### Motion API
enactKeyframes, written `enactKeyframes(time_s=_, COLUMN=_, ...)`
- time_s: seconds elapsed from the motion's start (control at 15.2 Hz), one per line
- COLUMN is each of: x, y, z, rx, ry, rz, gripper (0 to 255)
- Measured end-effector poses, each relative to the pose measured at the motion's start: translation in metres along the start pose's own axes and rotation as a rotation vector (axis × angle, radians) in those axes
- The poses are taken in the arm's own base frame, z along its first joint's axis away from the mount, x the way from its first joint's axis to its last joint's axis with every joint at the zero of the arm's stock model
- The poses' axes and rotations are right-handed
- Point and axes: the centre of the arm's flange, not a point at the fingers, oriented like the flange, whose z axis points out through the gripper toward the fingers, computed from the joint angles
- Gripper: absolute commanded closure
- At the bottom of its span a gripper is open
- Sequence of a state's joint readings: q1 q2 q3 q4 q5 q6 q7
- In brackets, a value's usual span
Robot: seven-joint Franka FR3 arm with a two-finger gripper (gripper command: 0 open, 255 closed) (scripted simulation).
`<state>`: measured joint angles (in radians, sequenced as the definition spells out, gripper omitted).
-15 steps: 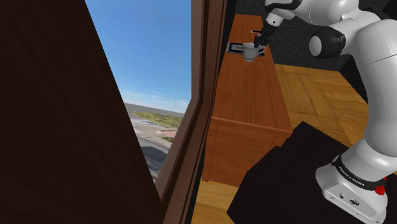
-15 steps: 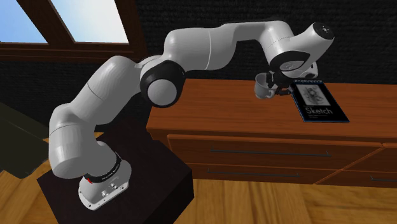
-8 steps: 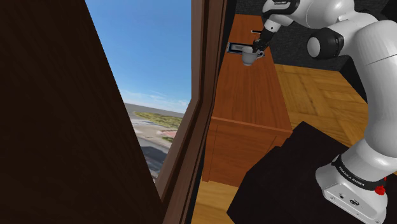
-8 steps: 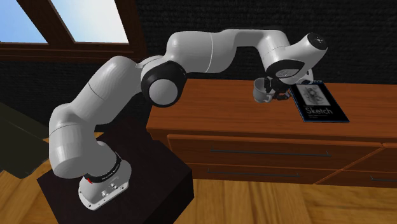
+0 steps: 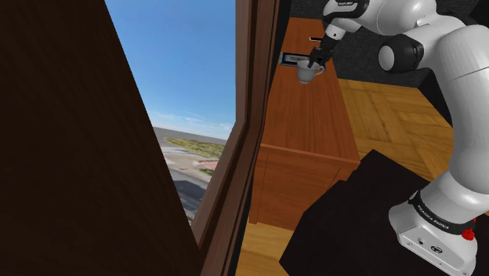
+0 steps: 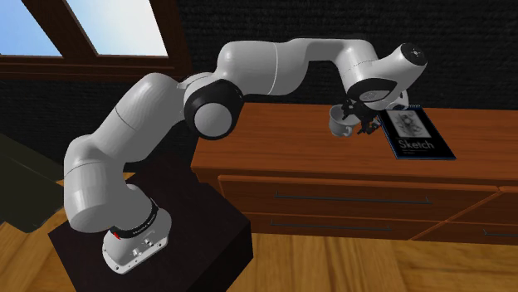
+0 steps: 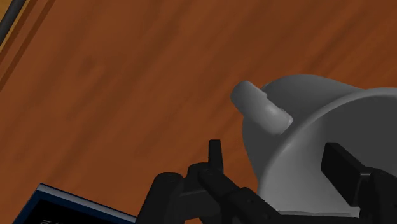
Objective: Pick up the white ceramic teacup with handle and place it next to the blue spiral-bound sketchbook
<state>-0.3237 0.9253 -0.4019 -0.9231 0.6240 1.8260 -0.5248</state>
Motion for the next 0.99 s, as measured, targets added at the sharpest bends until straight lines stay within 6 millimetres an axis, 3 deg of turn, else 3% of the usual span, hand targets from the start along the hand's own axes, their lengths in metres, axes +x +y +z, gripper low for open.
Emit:
enactKeyframes(time_s=0.26, x=0.0, y=0.0, z=0.0, rx=0.0, ry=0.0, rz=0.0, gripper=0)
enactKeyframes(time_s=0.59, x=0.0, y=-0.002, z=-0.045, rx=0.0, ry=0.001, rz=0.0, gripper=0)
enactKeyframes(time_s=0.99, x=0.0, y=0.0, z=-0.05, rx=0.0, ry=0.0, rz=0.0, gripper=0)
